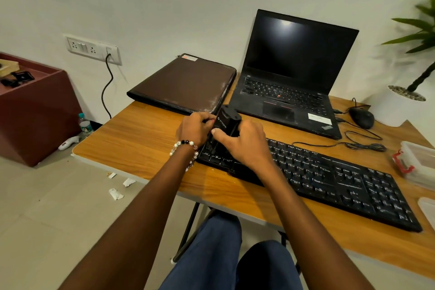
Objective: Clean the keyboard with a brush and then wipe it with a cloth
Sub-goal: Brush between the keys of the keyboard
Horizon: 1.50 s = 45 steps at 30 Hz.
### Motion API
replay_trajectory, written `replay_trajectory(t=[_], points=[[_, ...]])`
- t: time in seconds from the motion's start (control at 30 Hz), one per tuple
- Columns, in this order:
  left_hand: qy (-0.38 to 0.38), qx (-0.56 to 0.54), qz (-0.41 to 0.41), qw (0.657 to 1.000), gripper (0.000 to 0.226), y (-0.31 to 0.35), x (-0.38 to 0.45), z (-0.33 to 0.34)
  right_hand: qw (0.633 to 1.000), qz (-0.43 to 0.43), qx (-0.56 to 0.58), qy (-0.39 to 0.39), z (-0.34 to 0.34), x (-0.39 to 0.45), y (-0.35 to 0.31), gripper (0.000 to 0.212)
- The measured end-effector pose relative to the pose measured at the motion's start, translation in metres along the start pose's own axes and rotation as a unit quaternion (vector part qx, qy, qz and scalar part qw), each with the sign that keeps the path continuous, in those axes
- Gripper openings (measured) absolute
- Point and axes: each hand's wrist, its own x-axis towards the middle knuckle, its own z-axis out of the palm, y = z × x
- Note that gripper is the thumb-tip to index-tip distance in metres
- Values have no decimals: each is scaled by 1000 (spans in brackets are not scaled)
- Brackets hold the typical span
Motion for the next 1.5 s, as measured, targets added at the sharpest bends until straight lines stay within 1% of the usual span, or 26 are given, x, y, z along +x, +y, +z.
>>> replay_trajectory(t=[0.07, 0.1, 0.17, 0.23, 0.27, 0.3, 0.37, 0.47, 0.5, 0.57, 0.63, 0.67, 0.77, 0.83, 0.9, 0.97, 1.03, 1.1, 1.17, 1.23, 1.3, 1.33, 1.4, 1.5], points=[[5, -8, -7, 1000, 21, 0, -1, 0, 999, 23, -4, -45, -10, 5, 1, 25], [6, -10, -9, 1000, 21, 0, -1, 0, 998, 37, -4, -50, -15, 8, 1, 27], [6, -8, -10, 1000, 20, 1, -2, 1, 998, 56, -1, -21, -19, 13, 2, 34], [8, -7, -4, 1000, 20, 1, -1, 1, 998, 57, 0, 25, -14, 12, 3, 40], [8, -8, -2, 1000, 20, 1, -1, 1, 998, 50, 13, 33, -10, 10, 4, 40], [8, -7, -1, 1000, 21, 1, -1, 1, 998, 40, 29, 25, -7, 8, 5, 38], [7, -8, -3, 1000, 22, 1, -2, 0, 999, 22, 37, -15, -8, 4, 6, 31], [5, -14, -2, 1000, 20, 0, -1, 1, 997, 34, 0, -66, -22, 9, 7, 31], [3, -14, 1, 1000, 19, -1, -1, 1, 997, 43, -16, -68, -27, 11, 7, 34], [2, -15, 3, 1000, 18, -2, 0, 2, 997, 50, -31, -42, -31, 15, 9, 39], [2, -11, 4, 1000, 18, -2, 0, 2, 999, 43, -9, -8, -26, 15, 11, 42], [1, -8, 5, 1000, 18, -2, 0, 2, 999, 39, 3, -3, -23, 13, 12, 40], [1, -7, 7, 1000, 18, -2, 1, 3, 999, 24, 11, -36, -22, 4, 13, 31], [1, -10, 5, 1000, 18, -3, 1, 3, 998, 30, -9, -61, -29, 3, 12, 33], [1, -15, 4, 1000, 17, -3, 1, 4, 996, 46, -43, -69, -37, 7, 12, 40], [3, -16, 4, 1000, 18, -3, 1, 4, 995, 47, -71, -44, -39, 11, 12, 44], [5, -12, 5, 1000, 19, -3, 1, 4, 998, 47, -51, 5, -34, 11, 14, 47], [5, -11, 9, 1000, 19, -4, 1, 4, 998, 44, -20, 33, -27, 7, 16, 45], [5, -8, 11, 1000, 19, -4, 2, 4, 999, 34, -4, 18, -24, 0, 16, 35], [5, -8, 8, 1000, 18, -5, 2, 4, 999, 35, -11, -20, -29, -1, 16, 31], [4, -7, 6, 1000, 18, -5, 3, 4, 997, 52, -32, -53, -36, 2, 17, 40], [2, -8, 5, 1000, 17, -5, 3, 5, 996, 61, -40, -56, -40, 5, 18, 45], [1, -11, 2, 1000, 17, -6, 3, 6, 996, 69, -41, -40, -43, 10, 20, 50], [3, -8, 3, 1000, 17, -6, 4, 6, 998, 58, -22, 30, -37, 6, 20, 49]])
